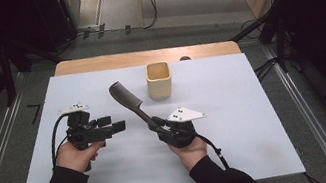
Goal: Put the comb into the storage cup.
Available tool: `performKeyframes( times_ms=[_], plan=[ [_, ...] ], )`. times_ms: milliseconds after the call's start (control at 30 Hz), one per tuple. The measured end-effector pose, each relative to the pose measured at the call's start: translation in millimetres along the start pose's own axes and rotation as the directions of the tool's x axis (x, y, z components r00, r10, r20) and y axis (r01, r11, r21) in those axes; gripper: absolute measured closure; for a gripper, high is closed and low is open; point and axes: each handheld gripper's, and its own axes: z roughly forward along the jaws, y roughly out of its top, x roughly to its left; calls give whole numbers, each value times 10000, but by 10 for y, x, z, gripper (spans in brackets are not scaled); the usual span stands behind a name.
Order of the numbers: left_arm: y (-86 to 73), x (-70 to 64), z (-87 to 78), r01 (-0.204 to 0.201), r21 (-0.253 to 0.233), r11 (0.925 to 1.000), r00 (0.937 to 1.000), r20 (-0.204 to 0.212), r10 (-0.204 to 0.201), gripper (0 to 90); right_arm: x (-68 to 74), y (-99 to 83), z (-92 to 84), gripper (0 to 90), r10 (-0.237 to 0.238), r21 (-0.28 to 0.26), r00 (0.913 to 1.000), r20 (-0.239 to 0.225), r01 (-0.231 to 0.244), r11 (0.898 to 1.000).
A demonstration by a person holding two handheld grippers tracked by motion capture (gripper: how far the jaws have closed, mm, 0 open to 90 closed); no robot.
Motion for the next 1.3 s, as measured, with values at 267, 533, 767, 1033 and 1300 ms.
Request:
performKeyframes(
  times_ms=[267,533,767,1033,1300],
  plan=[
    [57,16,13,131,-177,9998,9997,-179,-134,246,58,-5,113,703,50,-332,9999,126,-46,9994],
    [105,70,57,317,-309,9990,9981,-522,-333,254,116,33,236,703,199,-473,9996,188,-190,9987],
    [159,100,117,611,-444,9971,9955,-699,-641,254,139,66,304,703,325,-615,9991,291,-306,9976],
    [205,121,170,870,-527,9948,9915,-923,-916,265,149,73,352,703,522,-806,9979,396,-488,9956],
    [252,78,255,756,-591,9954,9892,-1209,-823,266,176,72,400,703,662,-942,9967,465,-616,9936]
  ],
)
